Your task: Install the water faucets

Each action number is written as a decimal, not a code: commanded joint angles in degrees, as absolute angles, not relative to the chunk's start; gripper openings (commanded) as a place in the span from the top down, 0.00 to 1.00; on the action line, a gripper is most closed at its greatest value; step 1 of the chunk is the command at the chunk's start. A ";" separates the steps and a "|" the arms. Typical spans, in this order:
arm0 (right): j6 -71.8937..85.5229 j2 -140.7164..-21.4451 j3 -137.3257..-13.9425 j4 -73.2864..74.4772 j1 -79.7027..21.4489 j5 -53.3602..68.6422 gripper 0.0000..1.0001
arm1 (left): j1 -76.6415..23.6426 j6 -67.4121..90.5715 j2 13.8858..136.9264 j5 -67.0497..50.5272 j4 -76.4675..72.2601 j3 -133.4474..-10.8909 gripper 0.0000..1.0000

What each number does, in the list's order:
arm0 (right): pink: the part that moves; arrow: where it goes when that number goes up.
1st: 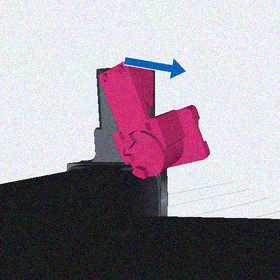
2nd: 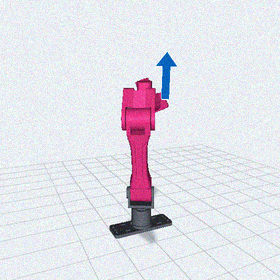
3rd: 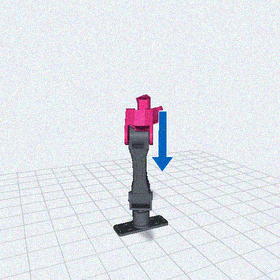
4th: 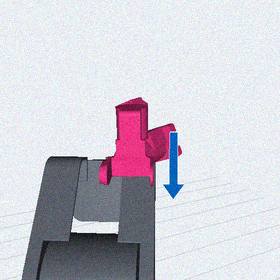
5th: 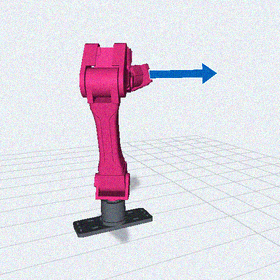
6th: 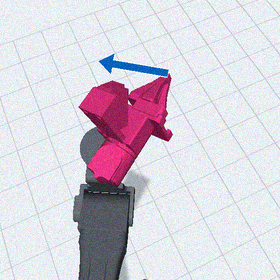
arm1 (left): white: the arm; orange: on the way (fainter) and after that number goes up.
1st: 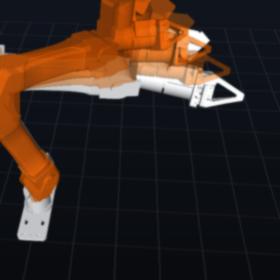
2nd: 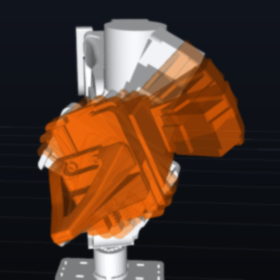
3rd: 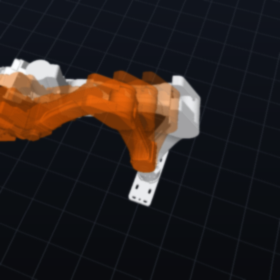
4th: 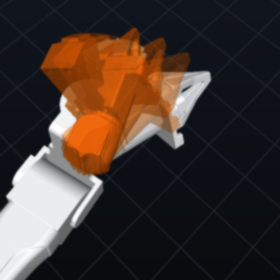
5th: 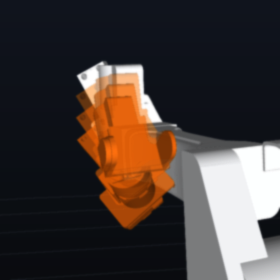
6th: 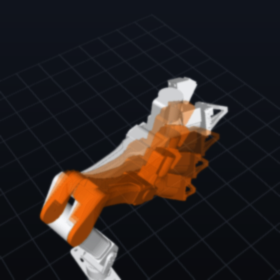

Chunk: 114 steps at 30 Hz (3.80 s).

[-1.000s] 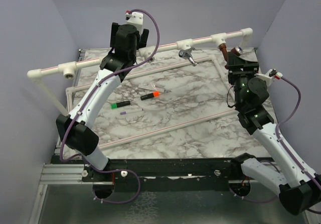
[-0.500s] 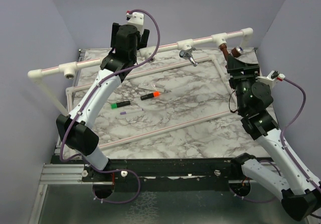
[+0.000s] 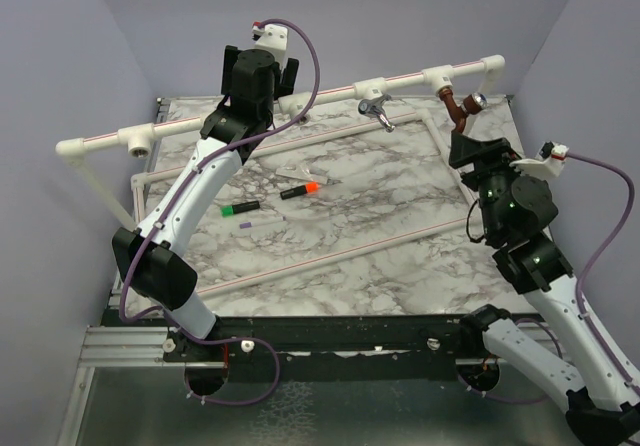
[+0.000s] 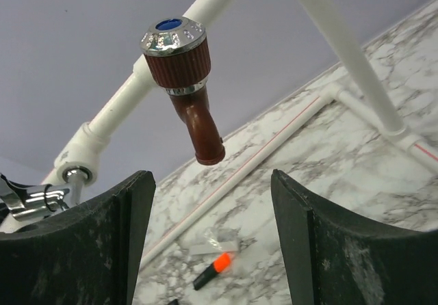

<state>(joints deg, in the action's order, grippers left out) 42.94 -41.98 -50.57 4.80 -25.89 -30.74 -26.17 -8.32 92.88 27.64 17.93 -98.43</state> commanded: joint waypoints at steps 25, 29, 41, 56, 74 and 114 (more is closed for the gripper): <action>-53.43 -41.92 -54.88 15.34 -26.19 -17.02 0.29 | -29.18 -4.39 96.02 20.56 22.76 -95.49 0.07; -68.17 -41.85 -51.74 10.40 -26.19 -21.31 0.28 | -29.18 -4.41 96.07 20.65 22.76 -95.53 0.07; -102.48 -42.45 -47.76 -7.68 -26.24 -22.96 0.26 | -29.18 -4.56 96.43 20.72 22.72 -95.69 0.07; -112.49 -48.36 -53.71 -0.14 -29.15 -19.95 0.24 | -29.18 -4.28 96.69 20.53 23.03 -95.88 0.07; -109.56 -54.90 -55.14 4.22 -30.86 -22.65 0.24 | -29.18 -4.61 96.44 20.78 23.03 -95.54 0.07; -43.30 -57.09 -54.69 -12.50 -30.67 -15.28 0.99 | -29.18 -4.63 96.34 20.91 23.03 -95.59 0.07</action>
